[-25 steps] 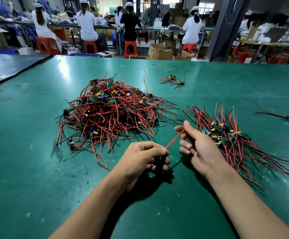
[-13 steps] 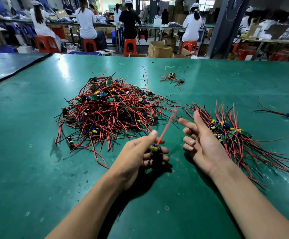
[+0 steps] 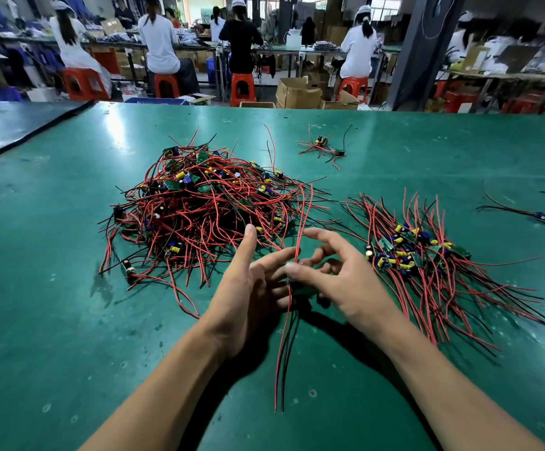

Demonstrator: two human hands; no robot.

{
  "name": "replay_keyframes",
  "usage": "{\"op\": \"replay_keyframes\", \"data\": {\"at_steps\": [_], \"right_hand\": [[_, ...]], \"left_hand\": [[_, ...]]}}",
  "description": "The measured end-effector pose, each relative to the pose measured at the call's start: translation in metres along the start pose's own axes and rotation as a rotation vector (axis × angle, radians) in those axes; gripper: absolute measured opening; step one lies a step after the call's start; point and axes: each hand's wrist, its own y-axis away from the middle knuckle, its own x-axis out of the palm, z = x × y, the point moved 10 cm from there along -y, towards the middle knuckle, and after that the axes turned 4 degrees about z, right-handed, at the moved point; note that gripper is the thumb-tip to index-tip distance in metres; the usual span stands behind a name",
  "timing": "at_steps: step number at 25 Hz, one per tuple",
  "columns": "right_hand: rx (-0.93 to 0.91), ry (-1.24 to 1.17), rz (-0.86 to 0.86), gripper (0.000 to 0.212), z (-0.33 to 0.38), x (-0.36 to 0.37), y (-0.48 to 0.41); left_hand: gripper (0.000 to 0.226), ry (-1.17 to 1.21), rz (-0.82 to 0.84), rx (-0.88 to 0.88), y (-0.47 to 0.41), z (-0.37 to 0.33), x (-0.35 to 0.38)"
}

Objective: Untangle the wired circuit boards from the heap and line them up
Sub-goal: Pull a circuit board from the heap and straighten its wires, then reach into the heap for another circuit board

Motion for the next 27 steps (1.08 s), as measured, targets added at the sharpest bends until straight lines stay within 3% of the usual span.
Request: {"op": "replay_keyframes", "data": {"at_steps": [3, 7, 11, 16, 18, 22, 25, 27], "right_hand": [[-0.064, 0.13, -0.054, 0.059, 0.007, 0.0, 0.002], [-0.126, 0.299, -0.264, 0.027, 0.02, -0.033, 0.002], [-0.098, 0.452, -0.579, 0.016, 0.027, -0.091, 0.012], [-0.098, 0.954, -0.748, 0.022, 0.046, -0.105, 0.025], [-0.137, 1.014, -0.679, 0.023, 0.048, -0.091, 0.021], [-0.234, 0.933, -0.307, 0.017, 0.037, -0.044, 0.005], [-0.206, 0.851, -0.102, 0.018, 0.023, -0.017, 0.003], [-0.144, 0.934, -0.033, 0.02, 0.011, -0.007, 0.001]], "left_hand": [[0.087, -0.018, 0.052, -0.015, -0.001, 0.002, 0.003], [0.085, -0.102, -0.04, -0.068, -0.002, 0.008, -0.008], [0.038, -0.105, -0.178, 0.022, -0.002, 0.003, -0.021], [0.023, -0.033, -0.244, 0.176, 0.001, -0.012, -0.027], [0.02, -0.009, -0.247, 0.184, 0.001, -0.013, -0.028], [0.034, -0.026, -0.2, 0.108, -0.001, -0.009, -0.022], [0.032, -0.017, -0.2, 0.085, -0.002, -0.007, -0.021], [0.031, -0.006, -0.197, 0.092, -0.003, -0.008, -0.022]]}}
